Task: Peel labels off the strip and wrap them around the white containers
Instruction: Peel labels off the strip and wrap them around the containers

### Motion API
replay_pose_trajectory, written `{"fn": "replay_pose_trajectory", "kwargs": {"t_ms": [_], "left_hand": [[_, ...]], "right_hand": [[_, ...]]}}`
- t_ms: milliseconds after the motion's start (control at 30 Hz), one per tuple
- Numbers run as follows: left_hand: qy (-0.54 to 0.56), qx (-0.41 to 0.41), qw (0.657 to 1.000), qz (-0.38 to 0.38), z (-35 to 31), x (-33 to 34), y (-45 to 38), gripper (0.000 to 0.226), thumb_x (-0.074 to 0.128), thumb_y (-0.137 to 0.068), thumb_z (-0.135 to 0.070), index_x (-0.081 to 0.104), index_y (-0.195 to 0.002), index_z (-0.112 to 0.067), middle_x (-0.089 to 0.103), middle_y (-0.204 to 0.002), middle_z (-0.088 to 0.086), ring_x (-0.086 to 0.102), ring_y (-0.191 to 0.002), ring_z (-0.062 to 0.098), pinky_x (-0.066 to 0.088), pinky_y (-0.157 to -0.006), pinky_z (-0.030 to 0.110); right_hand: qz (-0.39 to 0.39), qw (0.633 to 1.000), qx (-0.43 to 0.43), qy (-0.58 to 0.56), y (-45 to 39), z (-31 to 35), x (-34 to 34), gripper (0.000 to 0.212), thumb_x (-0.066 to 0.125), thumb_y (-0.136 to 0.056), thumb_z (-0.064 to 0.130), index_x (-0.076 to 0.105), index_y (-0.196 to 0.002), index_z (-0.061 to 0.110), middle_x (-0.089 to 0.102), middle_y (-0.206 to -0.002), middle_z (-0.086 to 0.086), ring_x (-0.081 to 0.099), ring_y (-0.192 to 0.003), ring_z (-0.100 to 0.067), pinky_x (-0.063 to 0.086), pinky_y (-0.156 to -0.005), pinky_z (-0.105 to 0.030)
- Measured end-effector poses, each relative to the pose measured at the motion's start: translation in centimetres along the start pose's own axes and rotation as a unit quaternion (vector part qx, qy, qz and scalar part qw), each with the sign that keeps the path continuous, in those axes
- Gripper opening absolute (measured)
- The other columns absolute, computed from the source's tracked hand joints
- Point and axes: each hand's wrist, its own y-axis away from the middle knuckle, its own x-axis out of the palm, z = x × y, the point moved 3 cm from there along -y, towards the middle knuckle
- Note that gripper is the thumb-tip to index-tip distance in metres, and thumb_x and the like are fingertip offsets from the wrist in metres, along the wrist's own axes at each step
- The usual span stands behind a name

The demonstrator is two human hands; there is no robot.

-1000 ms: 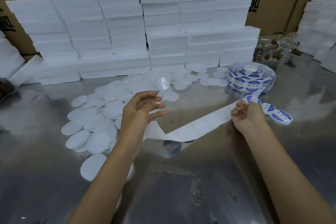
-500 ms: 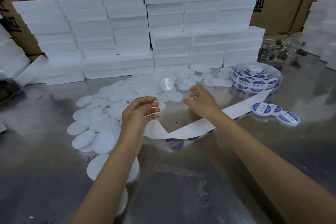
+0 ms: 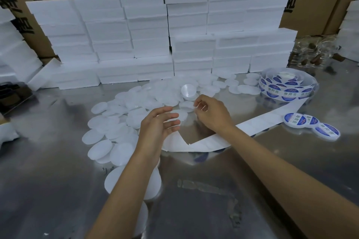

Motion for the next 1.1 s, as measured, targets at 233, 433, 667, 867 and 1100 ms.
{"fn": "replay_pose_trajectory", "kwargs": {"t_ms": [233, 433, 667, 867, 1100], "left_hand": [[0.032, -0.019, 0.999, 0.024, -0.7, 0.1, 0.9, 0.026, 0.055, -0.101, -0.015, 0.059, -0.125, -0.008, 0.072, -0.112, 0.020, 0.076, -0.090, 0.032, 0.062, -0.075, 0.029], [0.108, -0.106, 0.975, 0.162, -1.3, 1.5, 2.3, 0.043, 0.064, -0.096, -0.035, 0.057, -0.129, -0.008, 0.072, -0.115, 0.021, 0.070, -0.107, 0.038, 0.061, -0.079, 0.040], [0.078, -0.050, 0.960, 0.265, -1.4, 2.5, 2.8, 0.036, 0.059, -0.100, -0.014, 0.058, -0.133, 0.001, 0.064, -0.131, 0.020, 0.063, -0.122, 0.034, 0.057, -0.093, 0.037], [-0.014, 0.042, 0.985, 0.166, -1.3, 2.6, 3.0, 0.031, 0.055, -0.098, 0.003, 0.062, -0.125, -0.011, 0.073, -0.116, 0.013, 0.074, -0.095, 0.037, 0.063, -0.076, 0.036], [-0.099, 0.132, 0.977, 0.132, -2.3, 2.2, 2.8, 0.033, 0.046, -0.101, 0.002, 0.063, -0.115, -0.022, 0.076, -0.098, 0.003, 0.075, -0.082, 0.022, 0.060, -0.069, 0.026]], "right_hand": [[-0.092, 0.989, -0.109, -0.026, 3.9, 4.2, -3.3, 0.009, 0.054, -0.095, 0.026, 0.056, -0.103, 0.026, 0.066, -0.069, 0.014, 0.061, -0.068, -0.010, 0.050, -0.065, -0.030], [-0.147, 0.971, -0.188, -0.027, 7.4, 8.2, -5.0, 0.020, 0.065, -0.089, 0.025, 0.052, -0.103, 0.031, 0.066, -0.080, 0.017, 0.059, -0.071, -0.004, 0.050, -0.064, -0.025], [-0.159, 0.969, -0.185, 0.026, 8.3, 8.0, -5.9, 0.013, 0.066, -0.090, 0.031, 0.062, -0.100, 0.025, 0.067, -0.089, 0.015, 0.061, -0.085, -0.008, 0.052, -0.070, -0.034], [0.100, 0.990, -0.082, -0.063, 8.2, 4.5, -7.9, 0.027, 0.061, -0.086, 0.031, 0.058, -0.112, 0.033, 0.064, -0.107, 0.022, 0.059, -0.101, -0.003, 0.047, -0.089, -0.029], [0.246, 0.964, -0.098, 0.001, 10.6, 1.7, -6.2, 0.015, 0.075, -0.085, 0.029, 0.073, -0.100, 0.030, 0.065, -0.107, 0.019, 0.056, -0.100, 0.003, 0.040, -0.085, -0.015]]}}
